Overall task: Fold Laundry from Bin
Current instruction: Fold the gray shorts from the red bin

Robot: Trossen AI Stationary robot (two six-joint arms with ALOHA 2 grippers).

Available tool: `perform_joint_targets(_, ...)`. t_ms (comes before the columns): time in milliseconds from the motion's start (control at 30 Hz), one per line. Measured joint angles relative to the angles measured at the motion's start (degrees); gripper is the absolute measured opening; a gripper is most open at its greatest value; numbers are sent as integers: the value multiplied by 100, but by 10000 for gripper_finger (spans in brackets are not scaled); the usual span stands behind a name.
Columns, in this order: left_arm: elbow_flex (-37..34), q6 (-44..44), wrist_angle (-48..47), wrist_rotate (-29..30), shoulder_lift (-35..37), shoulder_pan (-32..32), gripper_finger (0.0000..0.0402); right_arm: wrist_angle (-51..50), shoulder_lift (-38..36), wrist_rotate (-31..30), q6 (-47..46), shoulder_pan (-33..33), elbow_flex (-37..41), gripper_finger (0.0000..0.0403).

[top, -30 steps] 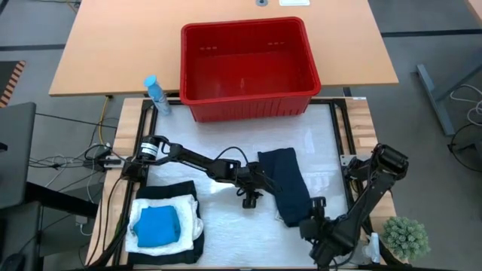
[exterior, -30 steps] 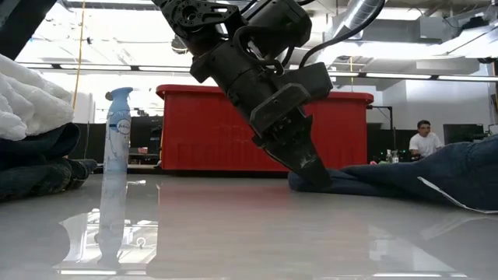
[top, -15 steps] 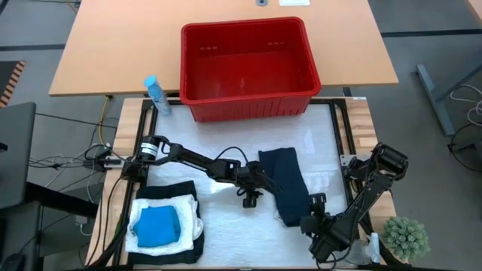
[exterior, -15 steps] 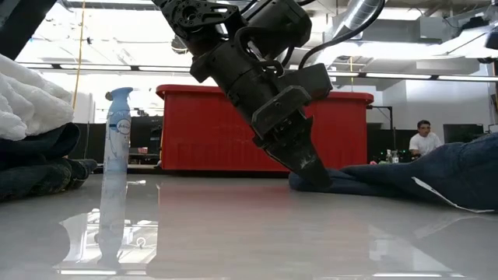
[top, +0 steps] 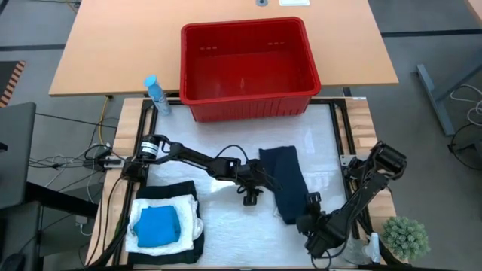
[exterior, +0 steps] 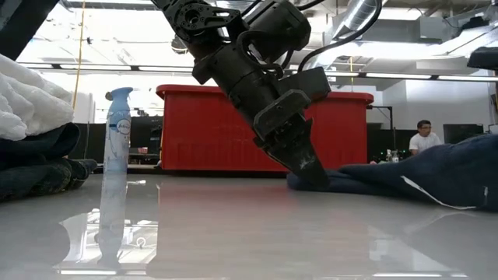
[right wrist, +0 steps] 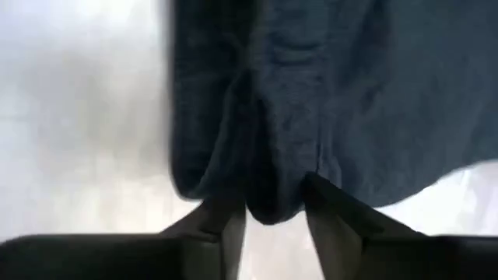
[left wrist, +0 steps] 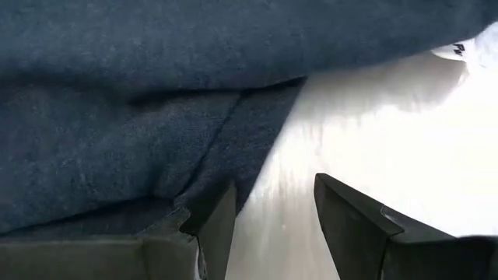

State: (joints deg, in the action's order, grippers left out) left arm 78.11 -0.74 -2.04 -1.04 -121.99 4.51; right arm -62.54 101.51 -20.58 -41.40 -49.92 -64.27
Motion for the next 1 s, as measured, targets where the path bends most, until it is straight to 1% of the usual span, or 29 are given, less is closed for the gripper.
perform_joint_targets(100, 0, 3, -2, 0, 0, 0, 168, -209, 0, 10, -174, 173, 0, 117)
perform_joint_targets(233, 0, 5, -2, 0, 0, 0, 168, -227, 0, 181, -211, 404, 0, 30)
perform_joint_targets(267, 0, 5, -2, 0, 0, -1, 168, -200, 0, 215, -204, 440, -1, 20)
perform_joint_targets(433, 133, 40, -258, -64, 96, -17, 168, -224, 0, 259, -326, 493, -6, 19)
perform_joint_targets(533, 319, 284, -598, -54, 258, -17, 168, -509, 0, 244, -503, 463, -110, 16)
perform_joint_targets(700, 385, 615, -793, 50, 291, -40, 168, -956, -145, -45, -849, 304, -424, 16)
perform_joint_targets(900, 321, 562, -721, 66, 292, -153, 168, -961, -304, -12, -1311, 81, -531, 16)
perform_joint_targets(1000, 321, 553, -448, 28, 291, -194, 168, -995, -304, 86, -1543, -46, -531, 16)
